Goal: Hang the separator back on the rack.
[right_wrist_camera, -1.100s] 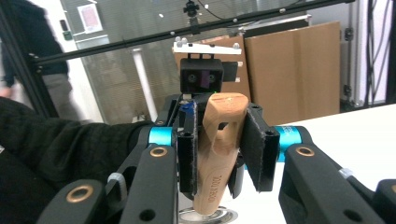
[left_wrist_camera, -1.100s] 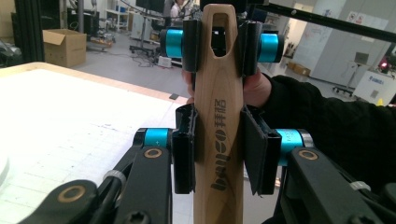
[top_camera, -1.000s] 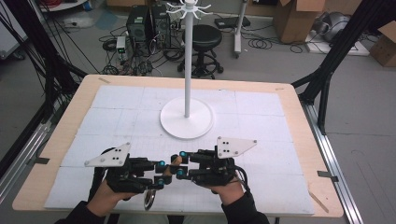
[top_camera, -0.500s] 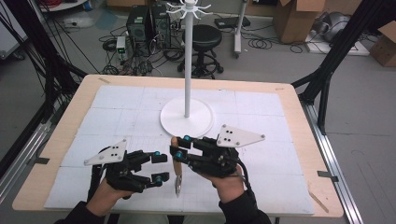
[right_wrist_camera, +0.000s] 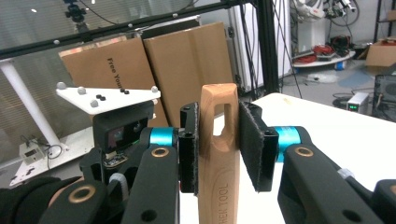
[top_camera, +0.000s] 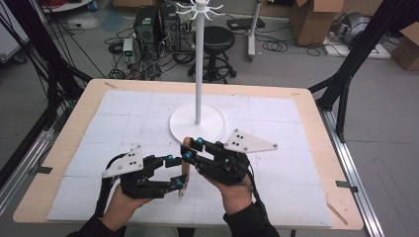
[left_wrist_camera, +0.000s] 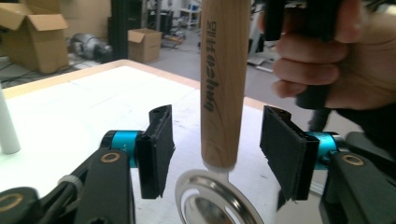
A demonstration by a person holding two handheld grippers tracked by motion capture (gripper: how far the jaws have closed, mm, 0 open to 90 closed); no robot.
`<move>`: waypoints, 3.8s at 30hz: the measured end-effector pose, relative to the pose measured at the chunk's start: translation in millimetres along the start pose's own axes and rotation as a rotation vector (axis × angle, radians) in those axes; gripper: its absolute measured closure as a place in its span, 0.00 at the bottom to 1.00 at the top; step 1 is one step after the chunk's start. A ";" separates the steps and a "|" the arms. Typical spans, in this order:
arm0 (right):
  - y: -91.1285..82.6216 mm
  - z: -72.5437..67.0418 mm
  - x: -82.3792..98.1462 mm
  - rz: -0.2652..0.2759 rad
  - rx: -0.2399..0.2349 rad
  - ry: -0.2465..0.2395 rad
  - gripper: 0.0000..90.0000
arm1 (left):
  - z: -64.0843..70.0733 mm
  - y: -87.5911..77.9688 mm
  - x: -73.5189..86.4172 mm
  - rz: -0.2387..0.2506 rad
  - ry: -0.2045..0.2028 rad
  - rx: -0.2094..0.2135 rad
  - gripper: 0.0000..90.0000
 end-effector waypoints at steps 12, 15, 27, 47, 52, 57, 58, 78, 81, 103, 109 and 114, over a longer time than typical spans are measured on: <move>-6.8 3.1 1.9 0.014 0.067 0.027 0.78 | 1.8 13.8 -1.9 -0.041 0.022 -0.008 0.78; -9.4 3.1 2.5 0.026 0.069 0.042 0.78 | 3.0 14.0 -3.1 -0.044 0.028 -0.002 0.78; -26.7 9.1 0.8 0.068 -0.071 -0.031 0.32 | 3.4 8.5 -9.2 -0.023 -0.036 0.144 0.79; -23.5 24.9 16.7 0.029 -0.512 -0.039 0.57 | 12.8 1.4 -11.9 -0.025 -0.013 0.378 0.79; -17.6 21.4 18.1 0.017 -0.554 -0.052 0.68 | 14.0 2.6 -11.5 -0.023 -0.025 0.411 0.78; -17.8 17.1 18.1 0.023 -0.571 -0.068 0.79 | 13.5 1.5 -12.0 -0.015 -0.020 0.404 0.78; -18.1 16.4 18.0 0.025 -0.558 -0.060 0.79 | 12.8 1.0 -12.3 -0.005 -0.018 0.384 0.78; -9.3 -3.3 6.4 0.023 -0.029 0.021 0.79 | 2.2 0.8 -13.4 -0.013 0.017 0.117 0.72; -9.5 -3.4 7.4 0.026 -0.026 0.031 0.79 | 1.9 0.9 -13.6 -0.016 0.016 0.121 0.80; -2.5 11.2 13.8 0.073 -0.369 -0.074 0.81 | -3.0 -12.8 -13.4 0.019 -0.011 0.192 0.64; 6.7 33.5 -10.0 0.095 -0.242 -0.073 0.81 | -31.7 -38.1 3.6 0.043 -0.036 0.021 0.40; 16.7 57.1 -37.3 0.093 -0.170 -0.086 0.81 | -54.4 -61.4 18.8 0.084 -0.059 -0.071 0.26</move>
Point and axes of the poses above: each handheld gripper's, and its own axes: y roughly forward along the jaws, x roughly out of its underside, z roughly to its right, the point moved 3 cm from there along y, roughly forward along the jaws, and after that the axes turned 2 degrees about -x, right-handed, at the moved point
